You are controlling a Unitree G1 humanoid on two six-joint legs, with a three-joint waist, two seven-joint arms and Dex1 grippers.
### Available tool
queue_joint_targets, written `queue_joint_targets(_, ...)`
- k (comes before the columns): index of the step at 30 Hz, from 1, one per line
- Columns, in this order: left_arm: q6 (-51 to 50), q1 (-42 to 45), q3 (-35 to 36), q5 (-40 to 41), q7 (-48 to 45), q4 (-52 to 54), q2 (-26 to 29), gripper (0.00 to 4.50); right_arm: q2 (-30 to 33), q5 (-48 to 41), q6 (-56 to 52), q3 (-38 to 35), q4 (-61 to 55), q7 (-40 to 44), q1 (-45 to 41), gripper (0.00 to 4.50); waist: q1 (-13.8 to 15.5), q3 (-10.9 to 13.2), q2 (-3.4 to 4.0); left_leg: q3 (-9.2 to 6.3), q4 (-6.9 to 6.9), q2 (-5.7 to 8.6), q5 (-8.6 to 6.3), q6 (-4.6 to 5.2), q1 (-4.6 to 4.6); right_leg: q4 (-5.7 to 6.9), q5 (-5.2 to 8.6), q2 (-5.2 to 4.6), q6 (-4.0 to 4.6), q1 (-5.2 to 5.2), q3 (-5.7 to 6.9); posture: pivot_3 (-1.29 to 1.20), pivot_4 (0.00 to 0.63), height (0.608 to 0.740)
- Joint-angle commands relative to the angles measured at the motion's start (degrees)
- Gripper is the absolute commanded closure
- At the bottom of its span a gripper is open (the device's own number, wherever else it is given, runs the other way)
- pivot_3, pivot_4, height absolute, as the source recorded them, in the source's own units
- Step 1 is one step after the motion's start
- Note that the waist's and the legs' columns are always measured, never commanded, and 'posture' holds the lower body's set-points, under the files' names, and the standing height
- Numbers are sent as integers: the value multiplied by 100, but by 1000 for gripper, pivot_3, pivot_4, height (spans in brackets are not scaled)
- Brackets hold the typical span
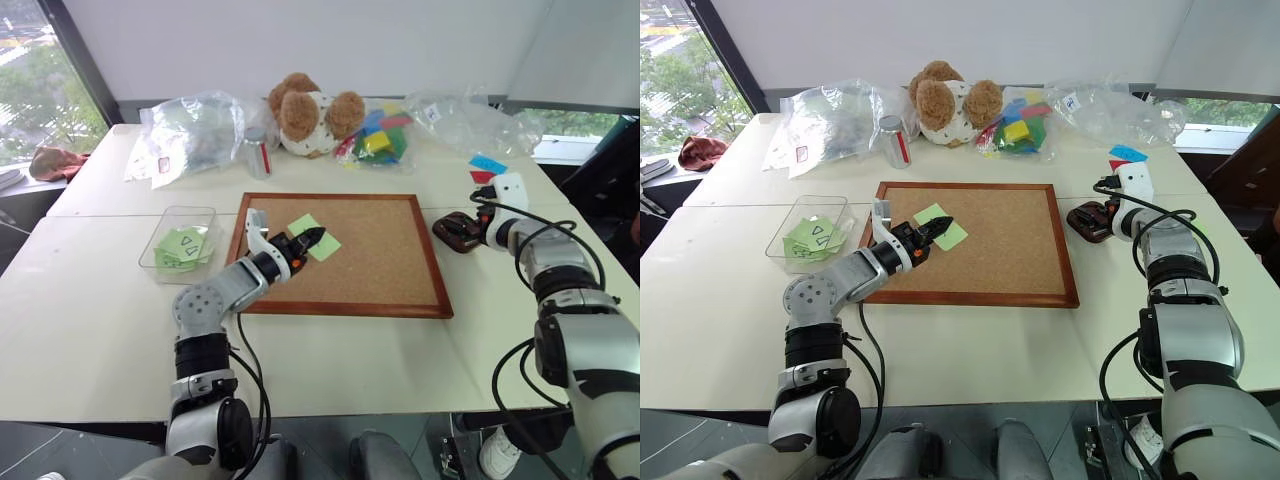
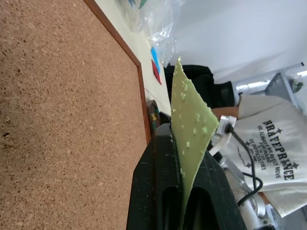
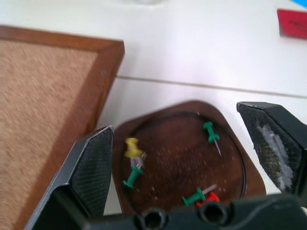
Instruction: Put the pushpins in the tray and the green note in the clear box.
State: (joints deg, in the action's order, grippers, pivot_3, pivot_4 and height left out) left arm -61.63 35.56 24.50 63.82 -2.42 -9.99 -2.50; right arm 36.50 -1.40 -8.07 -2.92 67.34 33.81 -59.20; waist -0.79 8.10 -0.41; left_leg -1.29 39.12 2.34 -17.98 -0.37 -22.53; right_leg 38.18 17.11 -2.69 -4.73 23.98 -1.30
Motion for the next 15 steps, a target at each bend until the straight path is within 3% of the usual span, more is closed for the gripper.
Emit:
queue_joint_targets(1, 82, 21, -141, 15, -174, 193, 77, 4500, 142, -163, -204, -117, -650, 436, -204, 21, 1, 0, 0, 0, 0, 0, 0, 0, 0, 0, 0, 0, 0, 0, 0, 0, 150, 740)
queue_joint_targets(4, 138, 16, -249, -56, -269, 294, 170, 4500, 160, -329, -658, -48, -1639, 1086, 39, 21, -2, 0, 0, -1, 0, 0, 0, 0, 0, 0, 0, 0, 0, 0, 0, 0, 150, 740)
queue_joint_targets(11, 350, 11, -340, -191, -237, 960, 532, 4500, 327, -1755, -2399, 218, -6252, 2772, 1623, 21, 16, 0, 1, -9, -5, -2, -1, 0, -2, -1, 0, 0, 0, 2, 5, 0, 150, 740)
queue_joint_targets(15, 879, 24, -413, -680, 7, 1541, 756, 4500, 359, -2442, -3053, 321, -7757, 3030, 2072, 21, 10, 1, 2, -11, 1, -1, -1, 0, -3, 0, 0, 0, 0, 3, 4, 0, 150, 740)
